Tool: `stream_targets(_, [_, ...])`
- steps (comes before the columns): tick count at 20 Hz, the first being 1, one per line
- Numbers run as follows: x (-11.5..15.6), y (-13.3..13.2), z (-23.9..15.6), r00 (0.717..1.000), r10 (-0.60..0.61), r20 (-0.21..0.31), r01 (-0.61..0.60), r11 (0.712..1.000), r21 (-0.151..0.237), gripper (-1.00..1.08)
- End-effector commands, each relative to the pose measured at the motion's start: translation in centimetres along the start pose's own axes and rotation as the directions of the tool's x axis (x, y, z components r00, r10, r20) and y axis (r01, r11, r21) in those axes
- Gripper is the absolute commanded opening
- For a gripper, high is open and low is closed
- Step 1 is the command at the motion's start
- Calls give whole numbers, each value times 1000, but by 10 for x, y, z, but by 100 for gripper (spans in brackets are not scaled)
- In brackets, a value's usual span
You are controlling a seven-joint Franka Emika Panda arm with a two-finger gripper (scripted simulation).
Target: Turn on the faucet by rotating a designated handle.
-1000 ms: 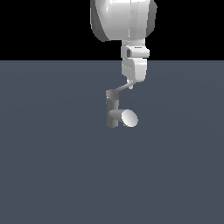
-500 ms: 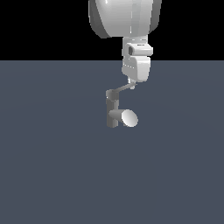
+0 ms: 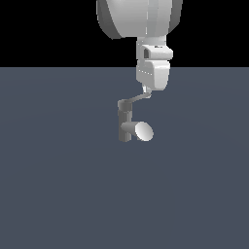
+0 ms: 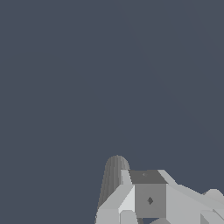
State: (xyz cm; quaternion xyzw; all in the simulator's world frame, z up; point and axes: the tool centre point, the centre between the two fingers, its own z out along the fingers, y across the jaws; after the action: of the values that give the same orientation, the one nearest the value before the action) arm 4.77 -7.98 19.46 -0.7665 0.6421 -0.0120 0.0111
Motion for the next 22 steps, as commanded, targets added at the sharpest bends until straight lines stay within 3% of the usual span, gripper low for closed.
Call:
stream_targets(1, [-4,8,2,1000,1,2,0,1000,-8,-100])
stream_targets(22, [-35,67,10,1000,14,4,-14,999,-31,-100])
